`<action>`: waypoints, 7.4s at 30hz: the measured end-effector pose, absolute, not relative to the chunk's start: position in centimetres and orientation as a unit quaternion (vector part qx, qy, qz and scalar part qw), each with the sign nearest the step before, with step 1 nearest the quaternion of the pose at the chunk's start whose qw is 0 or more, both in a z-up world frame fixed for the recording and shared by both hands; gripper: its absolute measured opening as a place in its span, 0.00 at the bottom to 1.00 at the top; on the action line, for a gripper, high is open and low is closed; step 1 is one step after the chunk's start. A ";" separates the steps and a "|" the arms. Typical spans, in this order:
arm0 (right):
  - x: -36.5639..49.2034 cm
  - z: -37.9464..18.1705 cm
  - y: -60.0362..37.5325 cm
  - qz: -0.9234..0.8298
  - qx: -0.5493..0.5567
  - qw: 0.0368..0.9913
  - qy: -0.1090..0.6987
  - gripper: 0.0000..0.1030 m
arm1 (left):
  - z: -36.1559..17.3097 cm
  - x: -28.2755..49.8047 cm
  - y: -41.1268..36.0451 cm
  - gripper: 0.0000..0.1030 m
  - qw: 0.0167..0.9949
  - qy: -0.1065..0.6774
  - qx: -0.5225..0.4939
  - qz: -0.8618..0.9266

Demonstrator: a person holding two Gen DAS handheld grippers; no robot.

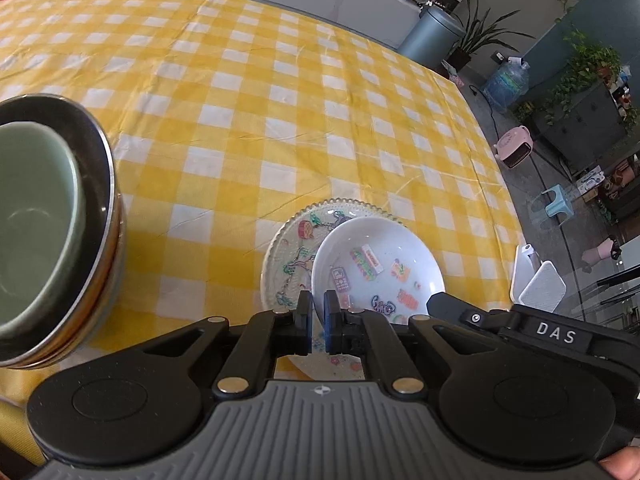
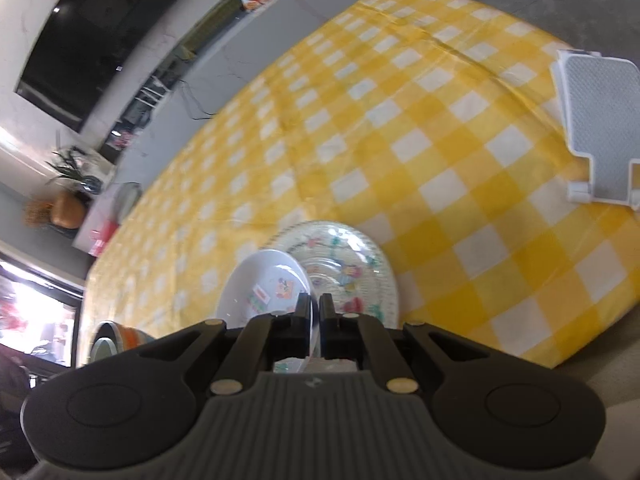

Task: Organize plates and bowls
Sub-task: 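Lift the saucer with both tools and lower it onto the glass plate, then open both tools and release the saucer on the plate stack, then move both tools to the rim of the nested green, orange and blue bowls, then close both tools on the rim of the nested bowl stack, then lift the bowl stack with both tools and lower it onto the saucer, then open both tools and pull them back from the bowl stack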

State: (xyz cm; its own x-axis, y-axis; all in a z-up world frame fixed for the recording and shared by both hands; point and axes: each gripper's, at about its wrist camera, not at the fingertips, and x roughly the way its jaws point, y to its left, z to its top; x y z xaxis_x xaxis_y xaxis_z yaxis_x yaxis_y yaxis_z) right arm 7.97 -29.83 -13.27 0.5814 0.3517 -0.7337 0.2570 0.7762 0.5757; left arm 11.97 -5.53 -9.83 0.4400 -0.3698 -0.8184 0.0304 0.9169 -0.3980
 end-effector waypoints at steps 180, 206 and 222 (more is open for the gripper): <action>9.4 -12.7 -31.8 0.037 0.374 0.783 0.496 0.38 | -7.2 14.9 -6.5 0.44 0.825 0.528 -0.154 -0.131; 9.6 -13.3 -31.5 0.052 0.369 0.792 0.483 0.48 | -7.3 15.5 -6.6 0.42 0.826 0.530 -0.143 -0.126; 9.5 -13.0 -31.2 0.040 0.345 0.813 0.467 0.73 | -6.0 14.3 -4.8 0.68 0.836 0.503 -0.170 -0.139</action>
